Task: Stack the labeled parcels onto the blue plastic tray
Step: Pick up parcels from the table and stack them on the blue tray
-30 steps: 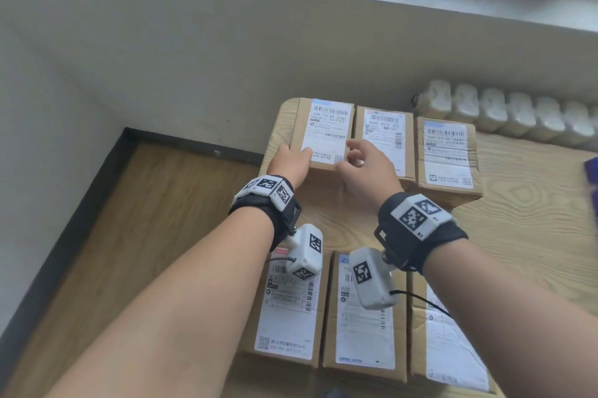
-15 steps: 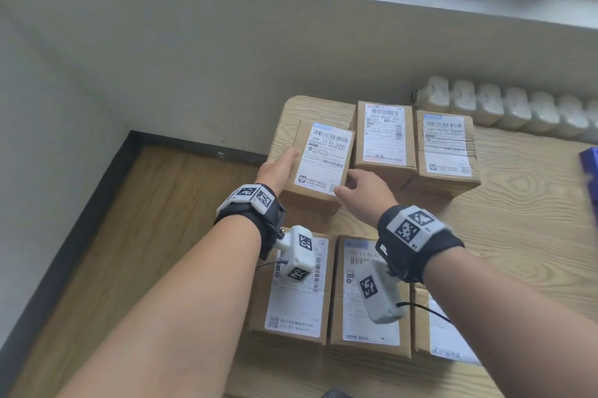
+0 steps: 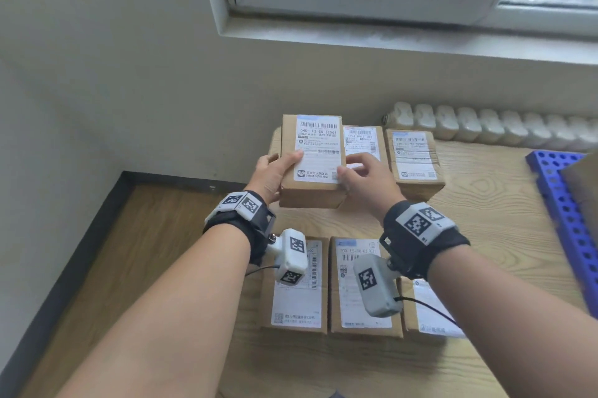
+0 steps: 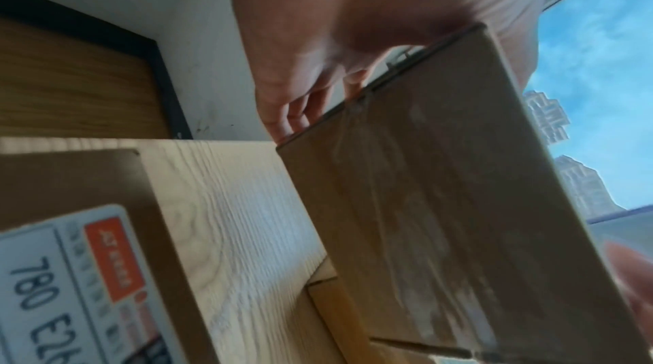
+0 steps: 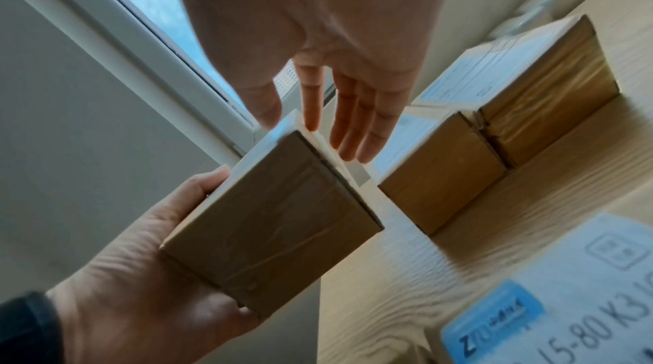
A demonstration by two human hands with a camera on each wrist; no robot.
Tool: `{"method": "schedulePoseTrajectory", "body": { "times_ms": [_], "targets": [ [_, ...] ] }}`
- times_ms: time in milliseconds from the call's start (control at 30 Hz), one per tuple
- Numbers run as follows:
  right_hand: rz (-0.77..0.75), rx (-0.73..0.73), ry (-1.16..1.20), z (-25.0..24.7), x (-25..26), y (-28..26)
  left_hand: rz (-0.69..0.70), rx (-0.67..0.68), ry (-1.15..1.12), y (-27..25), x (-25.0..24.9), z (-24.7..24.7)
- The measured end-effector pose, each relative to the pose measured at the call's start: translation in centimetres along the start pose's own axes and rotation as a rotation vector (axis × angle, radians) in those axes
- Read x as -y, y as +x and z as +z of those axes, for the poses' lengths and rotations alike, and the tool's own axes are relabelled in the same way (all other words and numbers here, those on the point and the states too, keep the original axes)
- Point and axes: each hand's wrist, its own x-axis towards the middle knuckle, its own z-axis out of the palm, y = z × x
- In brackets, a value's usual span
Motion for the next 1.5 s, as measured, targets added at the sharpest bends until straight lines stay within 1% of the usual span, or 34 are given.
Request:
{"method": "schedulePoseTrajectory", "body": {
  "times_ms": [133,267,433,633,733,833,967,1067,1133,1200,1233,1300,1500],
  "targets": [
    [0.018,-0.048,0.080,-1.9,0.7,-1.2,0.104,0.060,-0.017,-1.3,-1.3,1.7],
    [0.002,-0.096,0.134,-4.1,0.8,-2.7,0.168,0.131,0.001,-2.7,-2.2,4.0],
    [-0.008,-0.082,0.189,-7.3,-0.1,-4.8,0.216,0.196,0.012,-4.4,-2.7,7.5],
    [0.044,-0.075,0.287,-13.4,-2.8,-8.6,0.261,0.302,-0.022,-7.6,-2.0,14.0],
    [0.066,-0.053,0.311,-17.2,-5.4,-10.8,0.272,0.311,0.006,-10.1,-1.0,18.1],
    [0.073,-0.055,0.354,-21.2,-7.8,-13.0,0.278,0.344,-0.016,-13.0,0.3,22.4],
    [0.025,-0.035,0.339,-26.8,-10.8,-16.0,0.309,0.357,-0.029,-16.8,1.5,28.0],
    [-0.024,-0.050,0.309,-30.9,-12.3,-17.7,0.345,0.368,-0.052,-19.5,2.1,31.8],
    [-0.061,-0.068,0.306,-33.4,-13.0,-18.6,0.368,0.352,-0.060,-21.1,2.1,34.2],
    [-0.104,-0.095,0.304,-35.7,-13.4,-19.5,0.399,0.297,-0.041,-22.8,1.7,36.4],
    [-0.127,-0.106,0.301,-36.9,-13.4,-19.9,0.411,0.269,-0.037,-23.6,1.4,37.4],
    [-0.158,-0.125,0.294,-39.2,-13.3,-20.4,0.428,0.256,-0.021,-24.8,0.4,39.3],
    [-0.254,-0.167,0.248,-46.5,-11.5,-20.4,0.552,0.314,0.041,-27.8,-4.5,45.1]
  ]
}}
